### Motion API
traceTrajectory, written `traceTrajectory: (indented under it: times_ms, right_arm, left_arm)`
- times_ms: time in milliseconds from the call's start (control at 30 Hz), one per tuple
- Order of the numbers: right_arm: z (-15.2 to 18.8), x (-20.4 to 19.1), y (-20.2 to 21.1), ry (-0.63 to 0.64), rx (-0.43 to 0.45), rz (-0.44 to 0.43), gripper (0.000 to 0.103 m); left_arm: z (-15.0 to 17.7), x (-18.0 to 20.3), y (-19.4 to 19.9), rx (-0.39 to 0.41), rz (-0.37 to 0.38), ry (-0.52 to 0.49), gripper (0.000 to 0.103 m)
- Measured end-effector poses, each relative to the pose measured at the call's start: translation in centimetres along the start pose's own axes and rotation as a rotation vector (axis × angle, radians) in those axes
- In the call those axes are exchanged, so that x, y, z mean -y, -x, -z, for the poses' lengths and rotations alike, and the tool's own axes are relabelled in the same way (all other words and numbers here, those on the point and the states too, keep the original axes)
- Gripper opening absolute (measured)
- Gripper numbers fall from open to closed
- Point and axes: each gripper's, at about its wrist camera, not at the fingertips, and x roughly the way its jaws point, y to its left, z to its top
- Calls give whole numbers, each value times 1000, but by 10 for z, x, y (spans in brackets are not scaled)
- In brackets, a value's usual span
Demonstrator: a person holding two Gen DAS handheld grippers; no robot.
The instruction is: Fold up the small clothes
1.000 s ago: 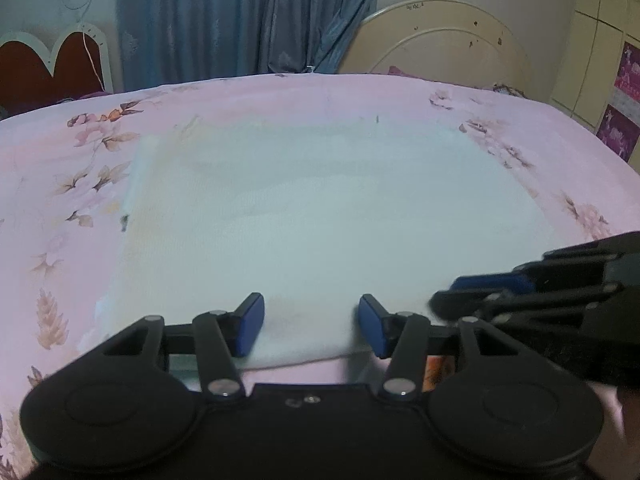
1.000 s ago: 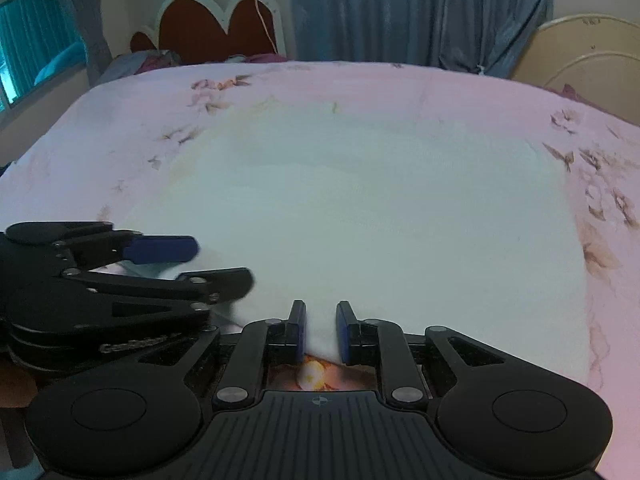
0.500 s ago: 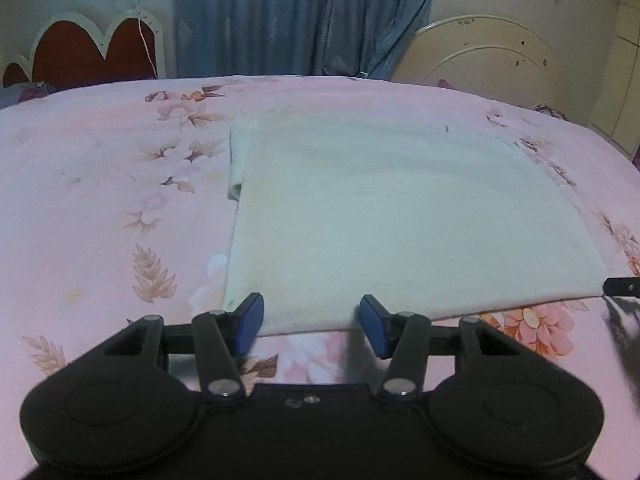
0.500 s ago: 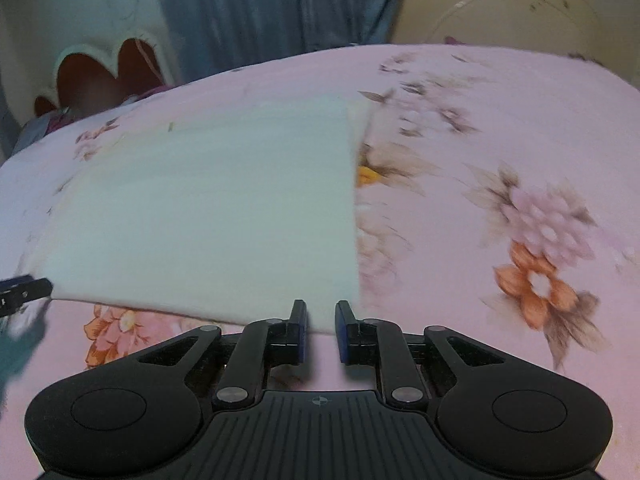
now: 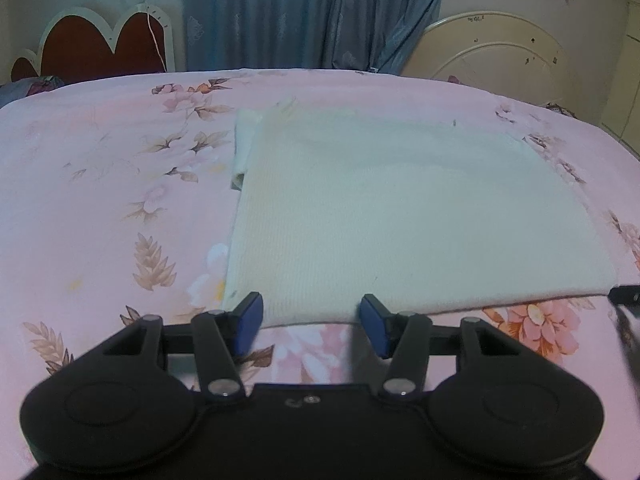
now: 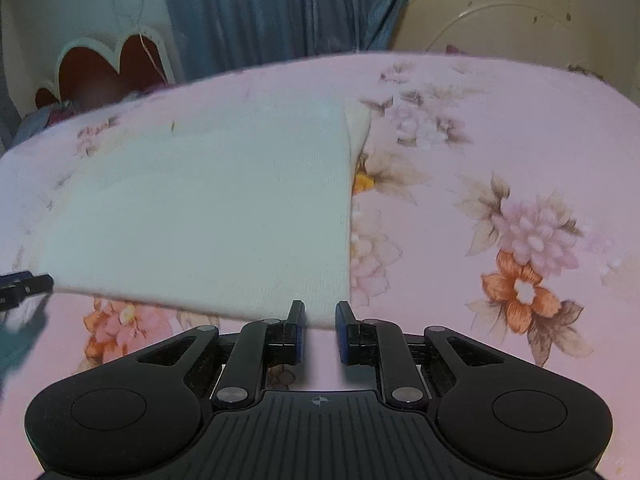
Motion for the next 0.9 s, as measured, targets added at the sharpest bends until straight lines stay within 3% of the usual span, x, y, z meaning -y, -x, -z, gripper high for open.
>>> traceTrajectory:
  times_ms: [333,400,533,633,667,733,900]
  right_arm:
    - [3,0,13,-5,28,-22,17]
    - [1,-1,24,-15,69,-56,16]
    - [-4,-20,42,-7,142,-168,16]
    - [-20,-37,35,-4,157,-216,0]
    - [-27,-44,29,-3,161,-228,0]
    - [-42,-58,16,2,166,-241,0]
    - [-78,-88,-29,-7,152,-272,0]
  left_arm:
    - [-3,6,7,-43,-49,11,53]
    - [2,-3,22,-8,-14,103,51]
    - [20,-32,23,-18,134,394,44]
    - [33,-51,12,27,218,611,43]
    - [36,-57,6,53,241,681,42]
    - [39,-63,-5,94,272,768,40]
    - [40,-68,-28,161,284,884,22]
